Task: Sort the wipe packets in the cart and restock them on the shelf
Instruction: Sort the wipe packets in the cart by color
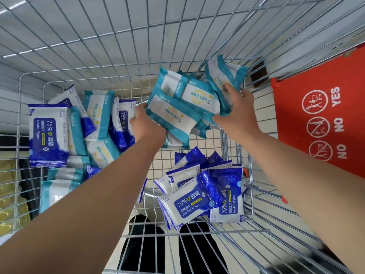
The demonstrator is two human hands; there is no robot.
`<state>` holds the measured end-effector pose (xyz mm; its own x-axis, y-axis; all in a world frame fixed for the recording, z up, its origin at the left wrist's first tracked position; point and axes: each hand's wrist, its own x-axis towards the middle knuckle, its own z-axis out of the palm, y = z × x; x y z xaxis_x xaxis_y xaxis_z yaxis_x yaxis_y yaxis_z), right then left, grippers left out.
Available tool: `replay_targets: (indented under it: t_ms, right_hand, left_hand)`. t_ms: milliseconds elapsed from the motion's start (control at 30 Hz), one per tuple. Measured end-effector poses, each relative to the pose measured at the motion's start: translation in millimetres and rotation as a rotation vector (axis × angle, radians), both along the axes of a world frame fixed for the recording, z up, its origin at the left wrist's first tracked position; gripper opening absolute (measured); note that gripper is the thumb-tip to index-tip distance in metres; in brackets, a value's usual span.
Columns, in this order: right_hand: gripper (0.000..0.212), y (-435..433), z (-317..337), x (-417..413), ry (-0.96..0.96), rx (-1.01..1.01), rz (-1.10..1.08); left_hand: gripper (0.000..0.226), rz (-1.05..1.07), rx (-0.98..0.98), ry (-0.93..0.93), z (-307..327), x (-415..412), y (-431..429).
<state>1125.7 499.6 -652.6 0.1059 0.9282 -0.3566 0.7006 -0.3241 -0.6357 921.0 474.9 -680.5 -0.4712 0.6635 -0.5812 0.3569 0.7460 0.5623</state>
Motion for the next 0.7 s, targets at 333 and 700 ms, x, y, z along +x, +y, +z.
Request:
replay_targets:
  t_ms: [333, 700]
  right_hand:
    - [0.064, 13, -3, -6, -0.249, 0.02, 0.16]
    - [0.046, -11, 61, -117, -0.076, 0.038, 0.414]
  left_hand:
    - [0.029, -0.042, 0.084, 0.028, 10, -13, 18]
    - [0.038, -0.4, 0.107, 0.422, 93, -140, -13]
